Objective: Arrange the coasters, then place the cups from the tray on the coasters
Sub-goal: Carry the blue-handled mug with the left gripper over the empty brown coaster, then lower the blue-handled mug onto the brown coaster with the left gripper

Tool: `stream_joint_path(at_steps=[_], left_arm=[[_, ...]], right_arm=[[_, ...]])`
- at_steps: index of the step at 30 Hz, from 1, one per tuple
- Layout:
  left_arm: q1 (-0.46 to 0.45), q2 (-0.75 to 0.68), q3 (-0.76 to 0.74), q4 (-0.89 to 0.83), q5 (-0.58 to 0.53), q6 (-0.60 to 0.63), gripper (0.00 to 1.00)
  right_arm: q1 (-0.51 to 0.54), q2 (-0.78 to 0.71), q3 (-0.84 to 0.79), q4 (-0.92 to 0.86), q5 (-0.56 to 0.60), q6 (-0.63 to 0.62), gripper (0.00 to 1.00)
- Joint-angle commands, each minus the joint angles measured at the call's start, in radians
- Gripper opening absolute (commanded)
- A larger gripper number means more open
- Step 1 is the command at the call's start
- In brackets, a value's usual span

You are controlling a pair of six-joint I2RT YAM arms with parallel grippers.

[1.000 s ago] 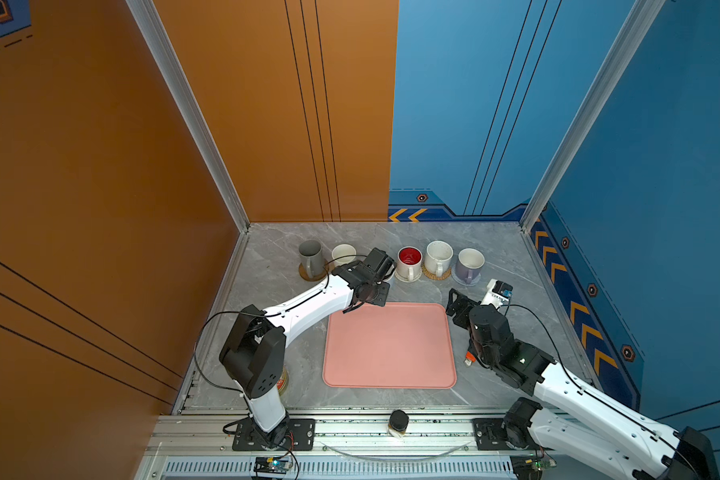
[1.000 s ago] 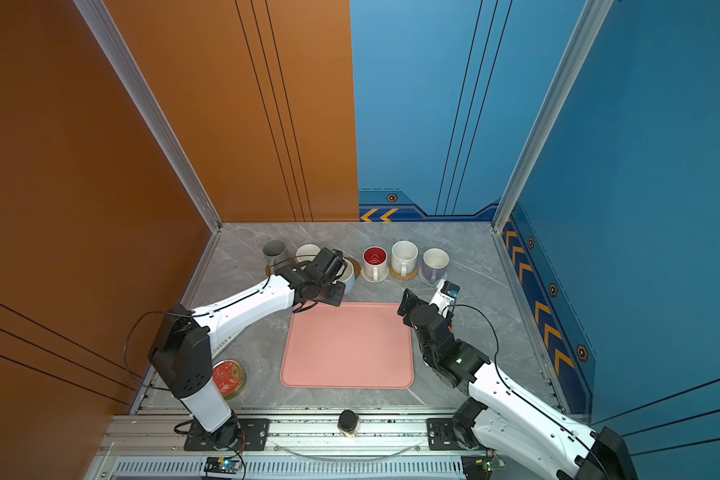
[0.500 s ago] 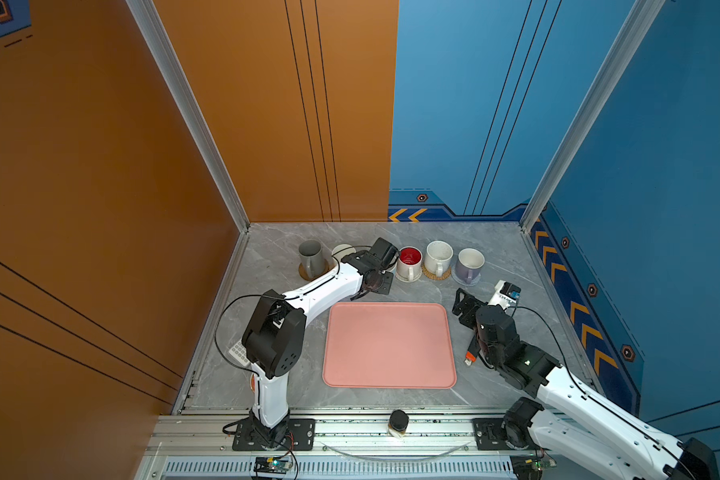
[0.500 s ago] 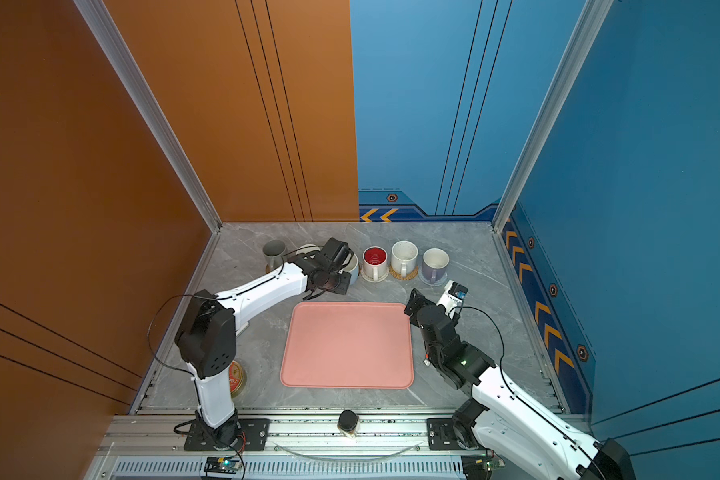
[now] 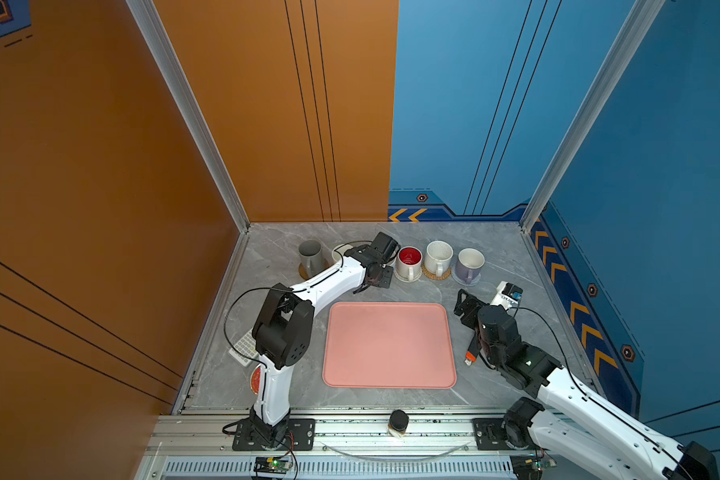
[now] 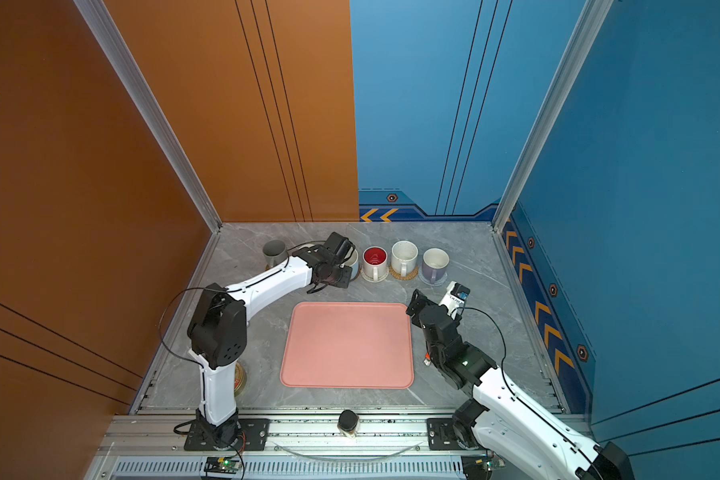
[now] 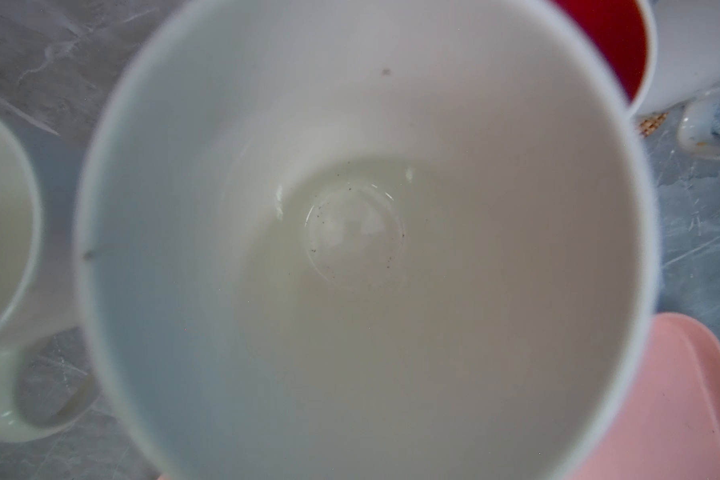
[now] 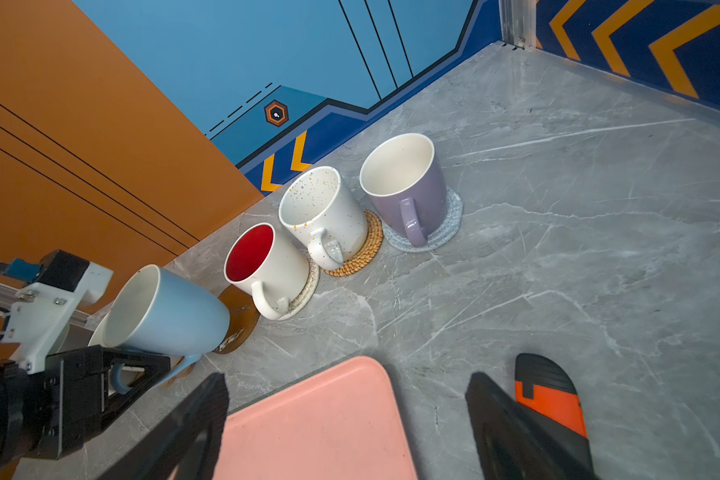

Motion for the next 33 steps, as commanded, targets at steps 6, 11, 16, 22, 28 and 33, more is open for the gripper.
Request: stream_joint_path(at_steps=[6,11,16,22,28,33], left_arm=[[0.024,0.047,0.109,-0.011,-0.031,0.027,0.00],[0.034,0.076,0.140,-0.031,-0.043,0.035,0.00],[0.042,0.088,0.151,-0.038,-0.048,0.035,0.00],[0.048,0.104,0.170,-0.046,-0.046,0.037,0.00],[0.055,0.120,0.183,-0.056,-0.048,0.043,0.00],[0.058,0.133,0.198,-0.072,-0.061,0.047,0.00]], right_arm=[[-0.012,-0.008,-0.016,-0.027,-0.014,0.013,0.88],[-0.018,-0.005,-0.017,-0.026,-0.016,0.013,0.88],[-0.025,-0.004,-0.020,-0.027,-0.019,0.014,0.88],[-0.028,-0.004,-0.019,-0.027,-0.024,0.015,0.88],[-0.030,-0.003,-0.022,-0.027,-0.026,0.019,0.88],[-0.031,0.006,-0.020,-0.021,-0.029,0.021,0.88]])
